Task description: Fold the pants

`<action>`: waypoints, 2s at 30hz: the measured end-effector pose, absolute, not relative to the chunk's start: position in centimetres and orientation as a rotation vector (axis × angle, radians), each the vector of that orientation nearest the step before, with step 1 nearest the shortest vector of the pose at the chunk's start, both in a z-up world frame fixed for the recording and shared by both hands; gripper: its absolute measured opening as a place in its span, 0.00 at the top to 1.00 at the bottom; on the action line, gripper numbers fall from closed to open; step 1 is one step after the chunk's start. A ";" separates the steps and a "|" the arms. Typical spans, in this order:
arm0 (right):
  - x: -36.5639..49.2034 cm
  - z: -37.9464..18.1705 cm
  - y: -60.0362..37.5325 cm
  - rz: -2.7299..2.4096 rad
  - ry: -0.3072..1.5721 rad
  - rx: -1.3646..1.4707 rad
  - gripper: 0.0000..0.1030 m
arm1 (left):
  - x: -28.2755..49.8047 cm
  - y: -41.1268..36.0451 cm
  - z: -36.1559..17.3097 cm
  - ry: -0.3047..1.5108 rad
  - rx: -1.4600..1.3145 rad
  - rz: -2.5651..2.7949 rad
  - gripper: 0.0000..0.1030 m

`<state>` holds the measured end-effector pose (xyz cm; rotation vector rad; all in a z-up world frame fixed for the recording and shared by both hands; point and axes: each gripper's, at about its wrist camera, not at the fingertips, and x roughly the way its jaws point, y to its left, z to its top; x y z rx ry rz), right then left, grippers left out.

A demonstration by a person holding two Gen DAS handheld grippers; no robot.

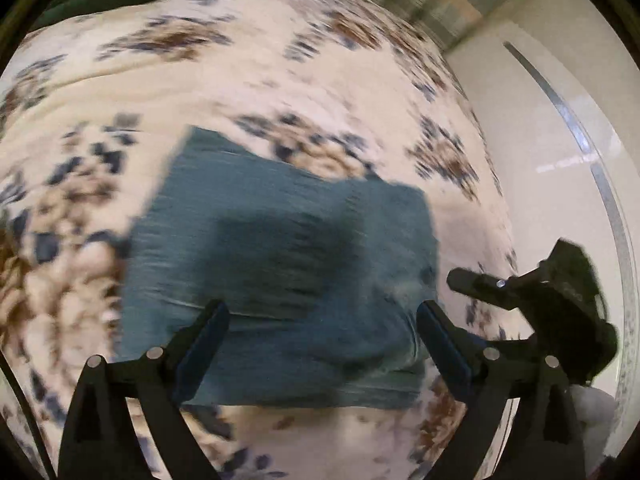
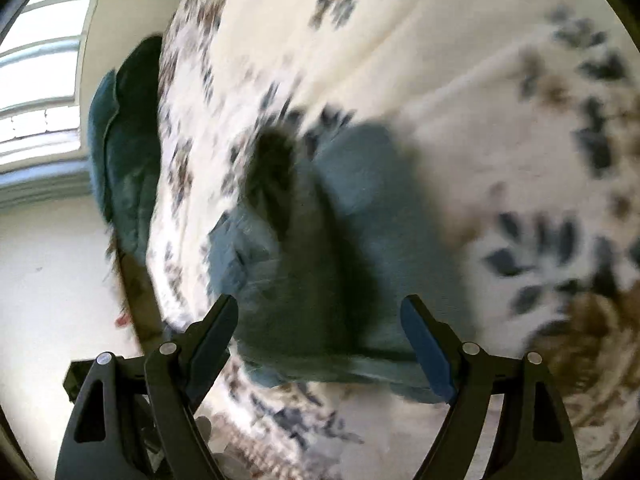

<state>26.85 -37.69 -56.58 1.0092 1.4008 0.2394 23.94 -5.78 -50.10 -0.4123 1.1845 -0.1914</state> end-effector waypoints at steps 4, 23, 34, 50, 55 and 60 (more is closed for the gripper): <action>28.1 -59.1 -35.8 0.253 1.470 1.012 0.15 | 23.6 -1.3 -50.8 1.180 -0.445 -0.062 0.07; 23.7 -52.9 -35.7 0.092 1.231 0.777 0.93 | 25.7 4.7 -52.0 1.194 -0.426 0.093 0.07; 23.8 -60.6 -36.4 0.272 1.377 1.101 0.36 | 28.4 2.3 -54.2 1.283 -0.281 0.023 0.07; 26.8 -56.7 -30.4 0.131 1.317 0.615 0.80 | 28.0 2.4 -54.4 1.309 -0.228 0.033 0.07; 23.8 -53.9 -35.4 0.045 1.229 0.725 0.80 | 29.3 2.9 -52.8 1.281 -0.274 0.018 0.07; 23.2 -58.2 -36.7 -0.014 1.315 0.752 0.79 | 33.6 1.9 -53.5 1.323 -0.299 -0.047 0.07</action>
